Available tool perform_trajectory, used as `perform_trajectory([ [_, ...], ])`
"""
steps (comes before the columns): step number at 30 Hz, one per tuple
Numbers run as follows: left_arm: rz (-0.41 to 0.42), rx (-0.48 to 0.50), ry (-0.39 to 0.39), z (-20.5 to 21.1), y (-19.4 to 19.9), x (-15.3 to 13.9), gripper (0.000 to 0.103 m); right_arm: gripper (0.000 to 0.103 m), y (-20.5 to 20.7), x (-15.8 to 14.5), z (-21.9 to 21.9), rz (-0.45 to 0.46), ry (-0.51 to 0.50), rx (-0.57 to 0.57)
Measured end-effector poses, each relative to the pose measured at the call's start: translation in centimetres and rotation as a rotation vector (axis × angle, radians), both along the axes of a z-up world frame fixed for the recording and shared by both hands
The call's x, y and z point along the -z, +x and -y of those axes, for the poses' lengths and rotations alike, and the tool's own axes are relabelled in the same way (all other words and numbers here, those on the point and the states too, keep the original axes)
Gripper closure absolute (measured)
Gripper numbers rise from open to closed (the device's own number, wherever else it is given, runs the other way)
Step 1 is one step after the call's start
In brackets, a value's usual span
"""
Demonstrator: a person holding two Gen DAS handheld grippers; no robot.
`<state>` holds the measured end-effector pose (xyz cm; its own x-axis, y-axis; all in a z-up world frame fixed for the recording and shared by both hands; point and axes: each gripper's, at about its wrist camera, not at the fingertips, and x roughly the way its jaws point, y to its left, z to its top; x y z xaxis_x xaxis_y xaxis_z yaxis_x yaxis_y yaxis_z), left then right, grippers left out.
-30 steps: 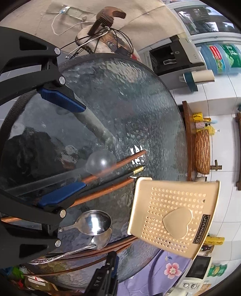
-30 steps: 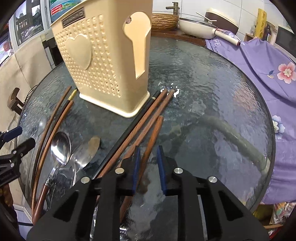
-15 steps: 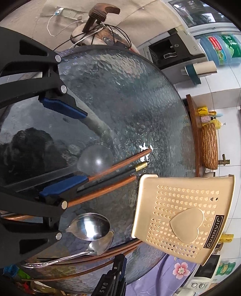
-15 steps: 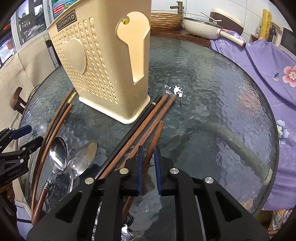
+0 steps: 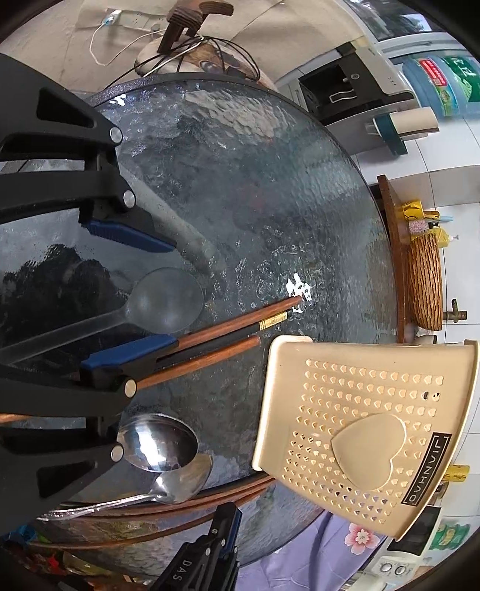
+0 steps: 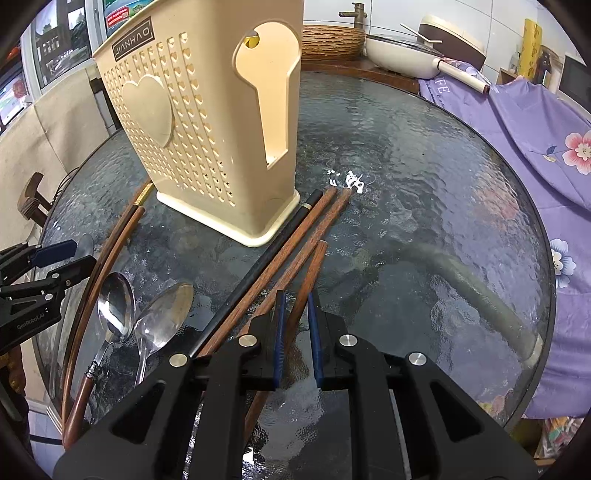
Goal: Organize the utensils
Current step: 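Grasp a wooden chopstick with the right tool while the left tool grasps the clear plastic ladle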
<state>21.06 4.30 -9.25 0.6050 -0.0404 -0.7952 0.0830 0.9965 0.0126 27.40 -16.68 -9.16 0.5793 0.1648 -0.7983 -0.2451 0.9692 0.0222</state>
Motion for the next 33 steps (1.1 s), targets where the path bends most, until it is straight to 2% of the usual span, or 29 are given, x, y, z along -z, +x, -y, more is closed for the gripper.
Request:
perform_trajectory([
  [3, 0.005, -0.001, -0.002, 0.3, -0.1, 0.0, 0.067, 0.091, -0.1, 0.0, -0.2, 0.003, -0.005, 0.0],
  [11, 0.018, 0.007, -0.041, 0.2, -0.1, -0.3, 0.067, 0.094, 0.0, -0.1, 1.2, -0.008, 0.081, 0.027],
  [18, 0.083, 0.015, -0.077, -0.3, 0.1, -2.3, 0.068, 0.096, 0.6, -0.7, 2.7, -0.011, 0.197, 0.051],
  [27, 0.168, 0.033, -0.093, -0.3, -0.3, -4.7, 0.067, 0.096, -0.1, -3.3, 4.4, 0.073, 0.293, 0.072],
  [33, 0.221, 0.039, -0.111, -0.3, -1.0, -6.1, 0.067, 0.096, -1.7, -6.6, 4.9, 0.176, 0.331, 0.042],
])
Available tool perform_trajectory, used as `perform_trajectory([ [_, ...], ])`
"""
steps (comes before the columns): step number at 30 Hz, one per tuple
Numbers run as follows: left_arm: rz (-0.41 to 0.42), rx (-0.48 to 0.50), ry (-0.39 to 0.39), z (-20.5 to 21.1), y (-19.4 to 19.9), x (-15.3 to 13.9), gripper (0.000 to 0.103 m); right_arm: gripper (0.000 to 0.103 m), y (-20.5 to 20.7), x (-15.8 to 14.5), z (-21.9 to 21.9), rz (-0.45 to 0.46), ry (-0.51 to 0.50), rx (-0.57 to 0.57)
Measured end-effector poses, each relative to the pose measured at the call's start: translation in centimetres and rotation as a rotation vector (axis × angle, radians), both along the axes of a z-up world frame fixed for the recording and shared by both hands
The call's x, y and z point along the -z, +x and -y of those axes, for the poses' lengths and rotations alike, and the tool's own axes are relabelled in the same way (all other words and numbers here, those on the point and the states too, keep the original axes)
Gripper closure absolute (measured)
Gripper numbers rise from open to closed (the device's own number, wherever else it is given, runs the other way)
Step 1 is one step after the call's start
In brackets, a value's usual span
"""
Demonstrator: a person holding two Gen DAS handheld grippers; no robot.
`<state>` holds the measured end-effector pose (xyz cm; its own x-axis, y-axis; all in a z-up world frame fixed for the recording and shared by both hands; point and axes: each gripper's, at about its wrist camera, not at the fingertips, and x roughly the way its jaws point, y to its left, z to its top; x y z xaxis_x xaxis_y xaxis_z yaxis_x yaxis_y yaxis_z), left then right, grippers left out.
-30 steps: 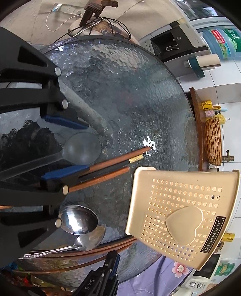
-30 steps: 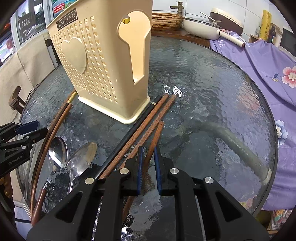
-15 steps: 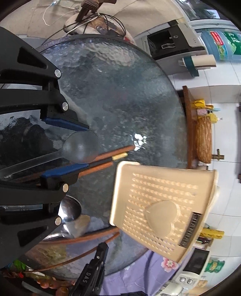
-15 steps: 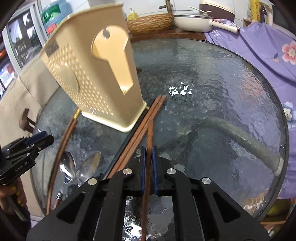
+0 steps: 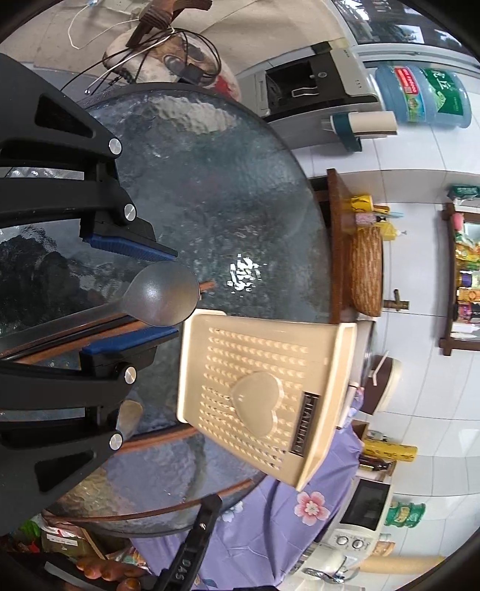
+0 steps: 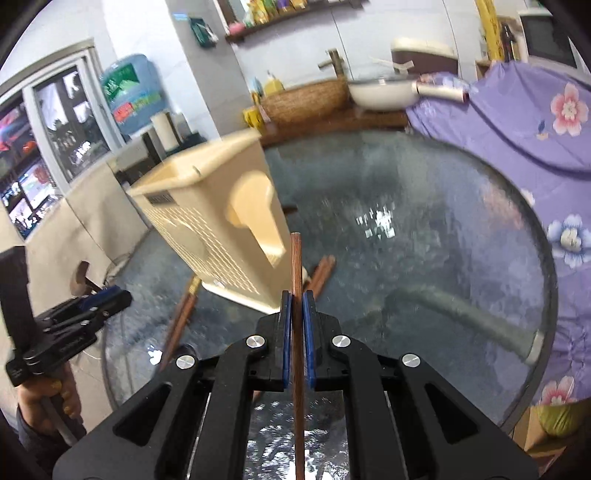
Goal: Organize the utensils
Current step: 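Grasp a wooden chopstick with the right tool while the left tool grasps the clear plastic ladle, then lift and carry the chopstick and ladle over the beige holder with both tools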
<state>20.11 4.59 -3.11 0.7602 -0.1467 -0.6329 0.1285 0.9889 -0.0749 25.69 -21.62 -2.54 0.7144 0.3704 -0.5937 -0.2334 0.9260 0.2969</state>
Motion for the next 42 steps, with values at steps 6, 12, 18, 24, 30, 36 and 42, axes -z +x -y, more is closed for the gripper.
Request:
perform_trajectory([
  [6, 0.065, 0.002, -0.027, -0.2, -0.5, -2.2, 0.067, 0.096, -2.1, -4.3, -0.5, 0.117, -0.017, -0.045],
  [12, 0.119, 0.022, -0.026, 0.2, -1.4, -3.9, 0.067, 0.096, -3.9, -7.0, -1.2, 0.205, -0.053, -0.084],
  [18, 0.143, 0.037, -0.037, 0.0, -1.9, -5.0, 0.068, 0.096, -4.9, -8.4, -0.5, 0.24, -0.041, -0.099],
  [24, 0.16, 0.042, -0.037, -0.2, -2.0, -5.8, 0.068, 0.096, -4.8, -9.0, -0.1, 0.259, -0.05, -0.114],
  [30, 0.167, 0.065, -0.082, -0.8, -2.0, -7.2, 0.068, 0.096, -4.5, -10.2, 0.2, 0.286, -0.037, -0.144],
  [36, 0.229, 0.098, -0.08, -0.5, -1.7, -10.2, 0.067, 0.096, -4.0, -14.1, 0.4, 0.352, -0.007, -0.19],
  [42, 0.297, 0.124, -0.078, -0.1, -0.2, -14.1, 0.067, 0.096, -2.9, -18.5, -0.5, 0.397, -0.014, -0.258],
])
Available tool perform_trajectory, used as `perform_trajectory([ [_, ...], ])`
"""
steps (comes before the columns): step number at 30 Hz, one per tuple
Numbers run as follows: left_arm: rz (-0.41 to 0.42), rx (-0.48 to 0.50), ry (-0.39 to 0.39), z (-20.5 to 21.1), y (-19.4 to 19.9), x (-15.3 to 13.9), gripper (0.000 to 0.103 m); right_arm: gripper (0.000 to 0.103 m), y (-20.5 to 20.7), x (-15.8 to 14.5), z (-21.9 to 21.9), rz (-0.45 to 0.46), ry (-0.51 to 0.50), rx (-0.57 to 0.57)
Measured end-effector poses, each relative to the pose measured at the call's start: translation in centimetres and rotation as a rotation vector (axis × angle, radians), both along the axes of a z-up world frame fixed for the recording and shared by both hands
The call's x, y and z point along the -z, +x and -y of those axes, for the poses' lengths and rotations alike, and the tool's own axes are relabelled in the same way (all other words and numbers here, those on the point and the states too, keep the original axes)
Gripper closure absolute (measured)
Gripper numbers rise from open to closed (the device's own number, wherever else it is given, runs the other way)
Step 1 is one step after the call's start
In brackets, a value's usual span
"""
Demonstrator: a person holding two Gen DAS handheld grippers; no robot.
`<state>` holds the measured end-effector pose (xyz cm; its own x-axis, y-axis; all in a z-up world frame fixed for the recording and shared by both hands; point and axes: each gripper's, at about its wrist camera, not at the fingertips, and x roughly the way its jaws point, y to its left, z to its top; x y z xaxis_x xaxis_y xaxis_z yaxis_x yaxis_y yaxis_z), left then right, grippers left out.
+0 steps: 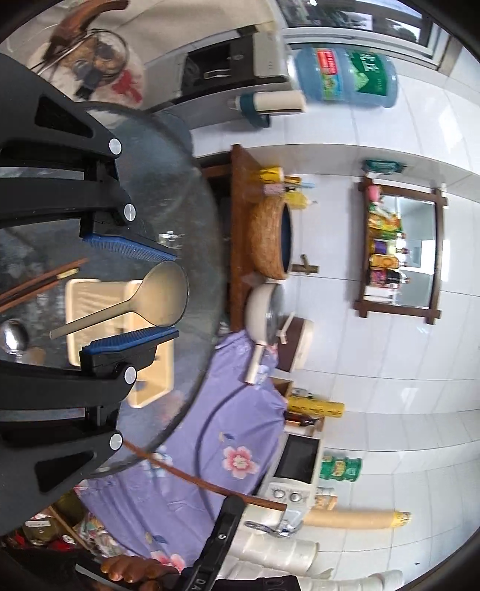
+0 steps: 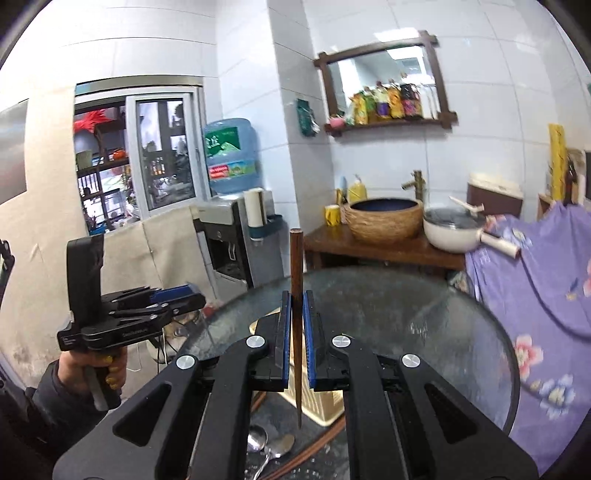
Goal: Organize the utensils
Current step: 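Lift and carry the chopstick and ladle over the beige holder with both tools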
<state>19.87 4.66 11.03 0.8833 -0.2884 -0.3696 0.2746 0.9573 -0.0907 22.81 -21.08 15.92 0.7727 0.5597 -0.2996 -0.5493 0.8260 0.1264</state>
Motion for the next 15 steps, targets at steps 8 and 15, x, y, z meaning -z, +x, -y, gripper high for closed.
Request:
perform_trajectory([
  [8, 0.039, 0.012, -0.022, 1.4, 4.0, -4.7, 0.067, 0.096, 2.5, -5.4, -1.4, 0.074, -0.008, -0.003],
  [15, 0.015, -0.027, -0.004, 2.8, 7.2, -3.9, 0.068, 0.096, 5.7, -6.3, -2.3, 0.093, 0.005, 0.038],
])
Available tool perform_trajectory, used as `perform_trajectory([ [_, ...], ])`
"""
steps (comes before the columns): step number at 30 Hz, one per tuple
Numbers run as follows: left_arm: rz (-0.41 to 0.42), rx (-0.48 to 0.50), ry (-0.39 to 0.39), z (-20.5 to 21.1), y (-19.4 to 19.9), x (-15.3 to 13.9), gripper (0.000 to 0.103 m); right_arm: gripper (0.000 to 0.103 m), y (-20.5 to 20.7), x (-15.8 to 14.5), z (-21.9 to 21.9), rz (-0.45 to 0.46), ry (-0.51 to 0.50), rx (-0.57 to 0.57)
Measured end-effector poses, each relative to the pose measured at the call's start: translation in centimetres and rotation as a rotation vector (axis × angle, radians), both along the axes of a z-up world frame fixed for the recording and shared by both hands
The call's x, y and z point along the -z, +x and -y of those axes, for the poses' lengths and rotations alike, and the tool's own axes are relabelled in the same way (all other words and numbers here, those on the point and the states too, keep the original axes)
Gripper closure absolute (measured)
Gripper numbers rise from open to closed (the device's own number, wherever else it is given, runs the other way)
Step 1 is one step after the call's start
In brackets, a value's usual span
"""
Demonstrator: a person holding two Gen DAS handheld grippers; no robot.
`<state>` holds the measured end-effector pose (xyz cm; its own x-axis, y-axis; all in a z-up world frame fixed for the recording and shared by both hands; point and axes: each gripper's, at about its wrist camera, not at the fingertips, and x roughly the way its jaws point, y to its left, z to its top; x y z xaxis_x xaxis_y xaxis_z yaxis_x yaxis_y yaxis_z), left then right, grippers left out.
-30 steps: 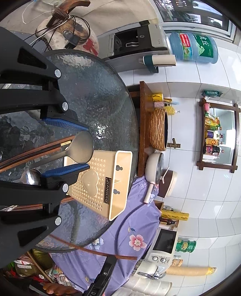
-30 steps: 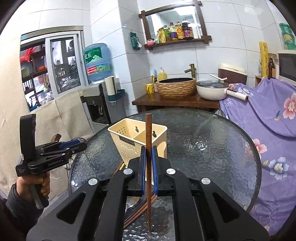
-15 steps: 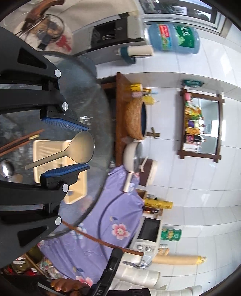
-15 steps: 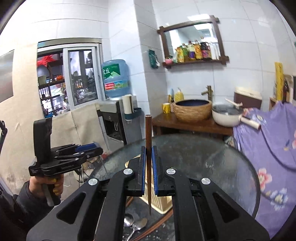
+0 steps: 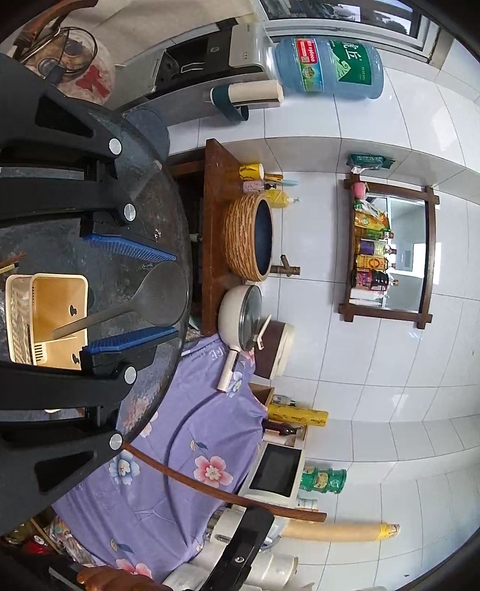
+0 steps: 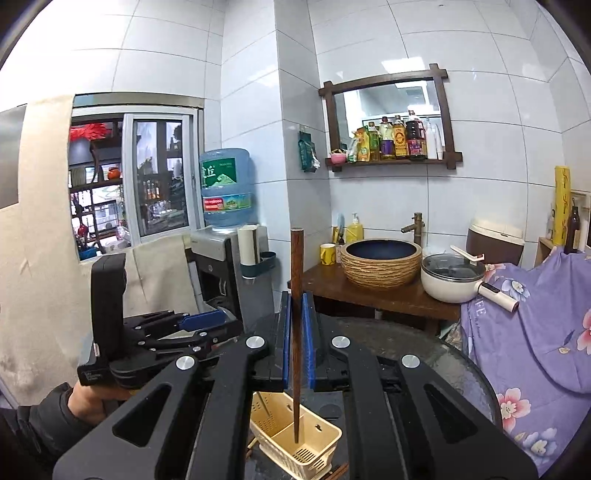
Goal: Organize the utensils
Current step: 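Lift and carry the chopstick and ladle over the beige holder with both tools, then drop the ladle into the holder with the left tool while the right tool drops the chopstick in, then move both open tools back down to the chopsticks on the table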
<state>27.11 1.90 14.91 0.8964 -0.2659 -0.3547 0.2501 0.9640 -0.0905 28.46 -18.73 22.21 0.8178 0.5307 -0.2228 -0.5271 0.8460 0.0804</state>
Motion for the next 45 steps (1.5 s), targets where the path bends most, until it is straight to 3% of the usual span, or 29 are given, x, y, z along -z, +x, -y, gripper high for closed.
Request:
perform_trajectory([
  [8, -0.079, -0.013, 0.041, 0.9, 1.6, 5.1, 0.068, 0.096, 2.9, 6.8, -0.5, -0.144, 0.021, 0.003],
  [14, -0.127, -0.005, 0.062, 1.2, 2.0, 8.0, 0.068, 0.096, 3.6, 9.9, -0.3, -0.211, 0.027, 0.008],
  [22, -0.179, 0.002, 0.084, 1.5, 2.6, 10.5, 0.068, 0.096, 4.3, 12.1, 0.5, -0.264, 0.053, 0.027],
  [27, -0.165, -0.008, 0.123, 2.1, 2.5, 10.7, 0.067, 0.096, 4.7, 12.7, 1.0, -0.278, 0.063, 0.045],
  [32, -0.165, -0.007, 0.109, 2.1, 2.5, 10.8, 0.067, 0.096, 5.0, 13.1, 1.6, -0.283, 0.082, 0.057],
  [34, -0.165, -0.004, 0.105, 2.1, 2.5, 10.8, 0.061, 0.095, 4.8, 13.1, 1.5, -0.276, 0.088, 0.06],
  [36, -0.144, -0.01, 0.104, 2.2, 2.1, 10.6, 0.033, 0.079, 4.5, 13.3, 1.6, -0.269, 0.082, 0.062],
  [37, -0.125, -0.02, 0.103, 2.1, 1.8, 10.4, 0.027, 0.052, 4.3, 13.3, 1.6, -0.262, 0.078, 0.073],
  [38, -0.108, -0.027, 0.097, 2.0, 1.4, 10.2, 0.023, 0.037, 4.0, 13.3, 1.7, -0.25, 0.079, 0.095],
  [40, -0.093, -0.025, 0.088, 1.8, 0.7, 9.8, 0.022, 0.037, 3.2, 13.3, 1.9, -0.229, 0.08, 0.123],
  [45, -0.051, -0.061, 0.071, 0.4, -2.3, 9.9, 0.011, 0.037, 0.1, 13.8, 2.4, -0.171, 0.048, 0.169],
])
